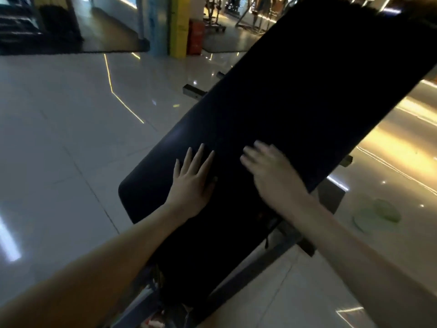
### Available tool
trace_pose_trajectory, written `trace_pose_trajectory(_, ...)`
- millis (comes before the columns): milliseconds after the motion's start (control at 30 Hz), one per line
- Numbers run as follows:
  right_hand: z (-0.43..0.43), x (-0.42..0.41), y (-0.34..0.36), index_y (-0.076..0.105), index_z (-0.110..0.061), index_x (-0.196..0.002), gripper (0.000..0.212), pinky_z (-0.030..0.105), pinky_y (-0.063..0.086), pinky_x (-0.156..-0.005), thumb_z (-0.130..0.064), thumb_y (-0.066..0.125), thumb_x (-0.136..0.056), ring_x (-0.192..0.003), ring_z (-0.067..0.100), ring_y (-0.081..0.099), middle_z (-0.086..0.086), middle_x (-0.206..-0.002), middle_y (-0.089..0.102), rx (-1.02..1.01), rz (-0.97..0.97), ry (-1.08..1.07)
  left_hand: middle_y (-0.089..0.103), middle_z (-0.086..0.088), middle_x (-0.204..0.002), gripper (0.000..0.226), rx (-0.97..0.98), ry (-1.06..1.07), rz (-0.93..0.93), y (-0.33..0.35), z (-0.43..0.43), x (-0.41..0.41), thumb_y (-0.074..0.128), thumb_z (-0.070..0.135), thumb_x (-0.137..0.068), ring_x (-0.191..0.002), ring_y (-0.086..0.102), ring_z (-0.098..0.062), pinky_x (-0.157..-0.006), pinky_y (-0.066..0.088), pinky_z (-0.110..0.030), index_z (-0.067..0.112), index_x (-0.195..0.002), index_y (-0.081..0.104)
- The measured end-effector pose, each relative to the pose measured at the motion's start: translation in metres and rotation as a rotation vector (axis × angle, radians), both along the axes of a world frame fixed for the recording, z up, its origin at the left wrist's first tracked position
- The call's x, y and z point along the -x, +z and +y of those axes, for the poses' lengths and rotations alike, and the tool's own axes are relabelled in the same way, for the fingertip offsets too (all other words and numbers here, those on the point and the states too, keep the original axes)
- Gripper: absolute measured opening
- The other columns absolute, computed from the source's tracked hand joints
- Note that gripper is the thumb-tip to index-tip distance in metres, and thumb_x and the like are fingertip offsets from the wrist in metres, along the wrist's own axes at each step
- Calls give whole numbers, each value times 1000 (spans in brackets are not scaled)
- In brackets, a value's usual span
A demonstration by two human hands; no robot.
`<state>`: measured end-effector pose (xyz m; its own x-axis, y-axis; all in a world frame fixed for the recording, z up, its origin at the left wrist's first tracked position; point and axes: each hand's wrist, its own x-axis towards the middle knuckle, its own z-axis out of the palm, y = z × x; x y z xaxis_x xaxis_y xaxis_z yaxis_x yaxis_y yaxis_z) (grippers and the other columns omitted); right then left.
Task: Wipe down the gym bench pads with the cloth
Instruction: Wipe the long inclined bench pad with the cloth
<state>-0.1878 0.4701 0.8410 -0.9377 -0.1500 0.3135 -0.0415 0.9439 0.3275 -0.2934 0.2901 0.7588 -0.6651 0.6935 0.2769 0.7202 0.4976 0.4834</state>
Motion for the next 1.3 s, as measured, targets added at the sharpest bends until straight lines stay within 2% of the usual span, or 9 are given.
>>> trace_pose_trajectory(100, 69, 9, 59, 63, 3, -123, 41, 57, 33, -108, 2, 42, -87, -128, 44, 48, 22, -131, 59, 88, 200, -254, -9, 3, -165, 63, 19, -38, 10, 17, 9, 9, 37, 39, -103, -150, -16, -25, -121, -5, -48, 28, -157, 7)
trace_pose_trajectory(233, 78, 11, 72, 49, -5, -140, 42, 47, 9, -120, -5, 41, -99, -145, 32, 25, 14, -149, 42, 215, 352, -446, -13, 1, -165, 64, 95, -117, 31, 40, 22, 20, 38, 41, -103, -150, -16, -31, -120, -6, -50, 32, -157, 4)
trace_pose_trajectory(500, 4, -22, 18, 53, -5, -136, 46, 51, 11, -117, -10, 48, -91, -143, 32, 29, 12, -147, 46, 339, 424, -555, -15, 1, -165, 69, 157, -345, 190, 85, 70, 28, 45, 33, -100, -151, -15, -23, -120, -9, -49, 34, -157, 6)
trace_pose_trajectory(733, -31, -53, -35, 57, -10, -134, 46, 52, 16, -119, -19, 39, -92, -145, 27, 26, 5, -148, 45, 490, 594, -481, -19, 0, -163, 66, 166, -469, 319, 100, 109, 4, 39, 30, -103, -149, -20, -29, -119, -11, -50, 33, -156, 0)
trace_pose_trajectory(867, -24, -52, -35, 53, -6, -137, 40, 30, 15, -121, -11, 43, -98, -147, 25, 22, 6, -150, 43, 819, 909, -347, -12, -3, -165, 64, 167, -514, 425, 114, 123, 2, 41, 34, -102, -151, -13, -28, -118, -7, -54, 30, -157, 8)
trace_pose_trajectory(1000, -2, -47, -16, 47, -10, -139, 40, 30, 22, -120, -8, 46, -100, -146, 20, 27, 5, -149, 43, 1122, 1147, -228, -8, -2, -166, 62, 156, -559, 508, 138, 150, -10, 33, 41, -100, -152, -10, -24, -118, -9, -53, 28, -157, 14)
trace_pose_trajectory(1133, 46, -59, 28, 53, -21, -134, 38, 25, 42, -107, -4, 45, -100, -127, 2, 50, -7, -134, 57, 1687, 1257, -124, -6, -1, -166, 61, 155, -554, 544, 165, 189, -26, 38, 38, -103, -152, -9, -20, -120, -9, -52, 28, -157, 14)
trace_pose_trajectory(1233, 82, -59, 52, 53, -18, -135, 38, 32, 42, -109, -6, 45, -101, -130, 10, 50, 1, -137, 57, 1657, 1260, -103, -7, 0, -166, 61, 168, -537, 588, 183, 217, -34, 37, 37, -104, -152, -9, -19, -121, -8, -52, 27, -158, 10)
trace_pose_trajectory(1300, 96, -56, 66, 59, -24, -120, 35, 13, 45, -95, 0, 43, -100, -113, -9, 55, -10, -118, 62, 1638, 1265, -19, -8, 0, -166, 61, 175, -513, 603, 196, 234, -38, 34, 37, -105, -152, -9, -18, -121, -8, -51, 26, -158, 7)
